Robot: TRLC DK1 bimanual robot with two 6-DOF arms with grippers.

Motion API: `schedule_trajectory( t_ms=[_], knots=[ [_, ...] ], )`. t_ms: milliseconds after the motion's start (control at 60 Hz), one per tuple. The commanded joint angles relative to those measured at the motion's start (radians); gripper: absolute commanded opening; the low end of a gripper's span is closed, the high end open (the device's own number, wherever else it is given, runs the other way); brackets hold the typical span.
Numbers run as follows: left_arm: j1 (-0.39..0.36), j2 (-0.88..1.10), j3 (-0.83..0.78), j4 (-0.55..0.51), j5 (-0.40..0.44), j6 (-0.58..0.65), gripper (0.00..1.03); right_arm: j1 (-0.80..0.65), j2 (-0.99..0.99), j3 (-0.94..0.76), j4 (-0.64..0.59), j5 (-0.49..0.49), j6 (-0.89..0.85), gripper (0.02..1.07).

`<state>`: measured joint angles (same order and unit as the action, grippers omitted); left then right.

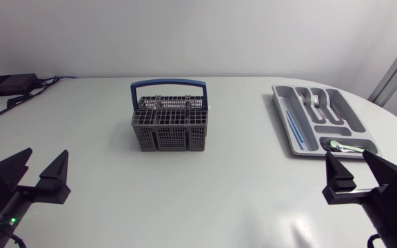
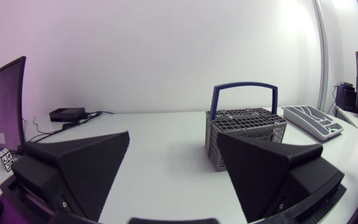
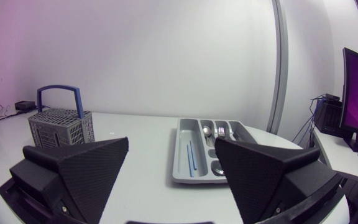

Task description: Unload the cutlery basket into the drawer organizer.

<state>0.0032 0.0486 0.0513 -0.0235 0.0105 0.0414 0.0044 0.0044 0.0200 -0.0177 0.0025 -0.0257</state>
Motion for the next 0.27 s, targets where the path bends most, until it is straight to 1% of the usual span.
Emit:
schedule_trajectory(
  t_ms=[0, 250],
  knots=[
    [-0.003, -0.044, -0.048, 0.023, -0.010, -0.040, 0.99, -0.004, -0.004, -0.020, 0.018, -0.002, 0.026, 1.02],
    [-0.003, -0.049, -0.051, 0.023, -0.010, -0.041, 0.99, -0.004, -0.004, -0.020, 0.018, -0.002, 0.026, 1.02]
  ],
)
